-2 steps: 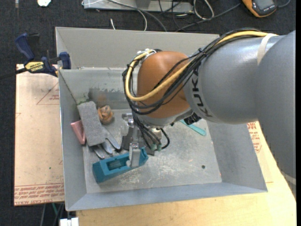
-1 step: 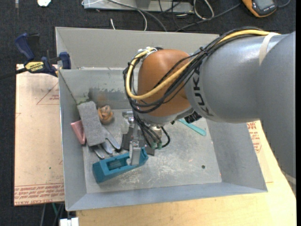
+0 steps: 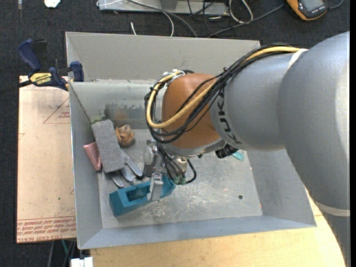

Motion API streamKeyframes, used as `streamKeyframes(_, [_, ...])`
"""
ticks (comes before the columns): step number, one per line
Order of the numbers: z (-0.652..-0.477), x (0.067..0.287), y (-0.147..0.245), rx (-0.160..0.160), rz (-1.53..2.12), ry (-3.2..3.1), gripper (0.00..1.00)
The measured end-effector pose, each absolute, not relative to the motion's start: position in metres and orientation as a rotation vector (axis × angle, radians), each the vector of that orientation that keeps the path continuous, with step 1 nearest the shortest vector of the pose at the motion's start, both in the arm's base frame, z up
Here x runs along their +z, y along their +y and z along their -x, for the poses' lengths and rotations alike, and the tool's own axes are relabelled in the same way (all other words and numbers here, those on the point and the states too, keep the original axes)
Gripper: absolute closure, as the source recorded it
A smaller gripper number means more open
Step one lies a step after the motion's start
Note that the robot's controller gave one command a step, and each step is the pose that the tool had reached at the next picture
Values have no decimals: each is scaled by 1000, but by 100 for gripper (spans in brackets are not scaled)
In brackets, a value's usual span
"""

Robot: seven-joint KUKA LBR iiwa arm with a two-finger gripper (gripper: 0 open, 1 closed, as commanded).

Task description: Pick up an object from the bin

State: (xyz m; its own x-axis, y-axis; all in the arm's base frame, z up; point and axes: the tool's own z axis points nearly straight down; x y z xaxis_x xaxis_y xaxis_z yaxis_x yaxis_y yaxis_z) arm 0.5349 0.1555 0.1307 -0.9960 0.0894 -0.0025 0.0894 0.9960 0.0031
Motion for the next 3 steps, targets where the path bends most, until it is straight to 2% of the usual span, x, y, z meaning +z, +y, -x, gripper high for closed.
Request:
streamKeyframes(1, [-521, 74, 139, 12, -388, 3119, 0])
streamKeyframes(2, [-513, 74, 149, -13, -656, 3097, 100])
streamKeyframes(3, [-513, 73, 148, -12, -657, 3097, 100])
